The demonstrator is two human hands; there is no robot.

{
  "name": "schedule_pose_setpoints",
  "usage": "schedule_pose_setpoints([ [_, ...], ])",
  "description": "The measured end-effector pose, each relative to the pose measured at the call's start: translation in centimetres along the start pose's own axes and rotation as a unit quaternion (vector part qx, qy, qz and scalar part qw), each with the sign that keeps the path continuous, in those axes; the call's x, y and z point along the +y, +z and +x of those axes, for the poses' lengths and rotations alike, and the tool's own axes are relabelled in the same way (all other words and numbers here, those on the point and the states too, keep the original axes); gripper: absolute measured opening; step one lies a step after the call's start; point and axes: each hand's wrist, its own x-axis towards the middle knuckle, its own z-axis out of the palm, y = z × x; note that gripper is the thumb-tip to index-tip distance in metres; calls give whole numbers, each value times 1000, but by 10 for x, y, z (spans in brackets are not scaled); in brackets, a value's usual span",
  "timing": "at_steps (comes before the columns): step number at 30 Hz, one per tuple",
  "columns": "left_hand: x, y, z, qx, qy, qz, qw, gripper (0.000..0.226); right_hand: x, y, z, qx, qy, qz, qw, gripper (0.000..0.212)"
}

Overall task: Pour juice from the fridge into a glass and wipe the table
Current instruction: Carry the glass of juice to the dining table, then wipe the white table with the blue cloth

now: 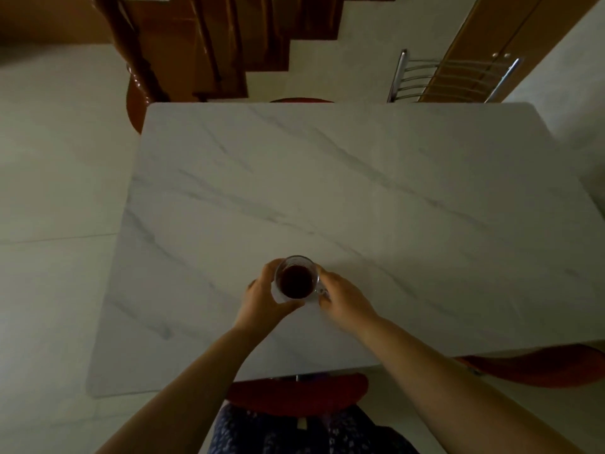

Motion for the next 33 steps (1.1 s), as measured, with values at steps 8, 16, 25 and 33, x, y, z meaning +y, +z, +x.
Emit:
schedule_pose_setpoints([
  [8,-9,3,1,20,-11,-4,1000,83,5,5,10,-11,-14,-10,1000,63],
  [16,-13,8,1,3,-37,3,999,93,8,-1,16,-29,-18,-31,999,64],
  [25,-4,-35,-30,68,-43,-46,996,80,-5,-33,-7,-20,-59,-11,998,81],
  [33,20,-115,-93,238,-72,54,967,46,-88,-54,-17,14,-194,11,981,53],
])
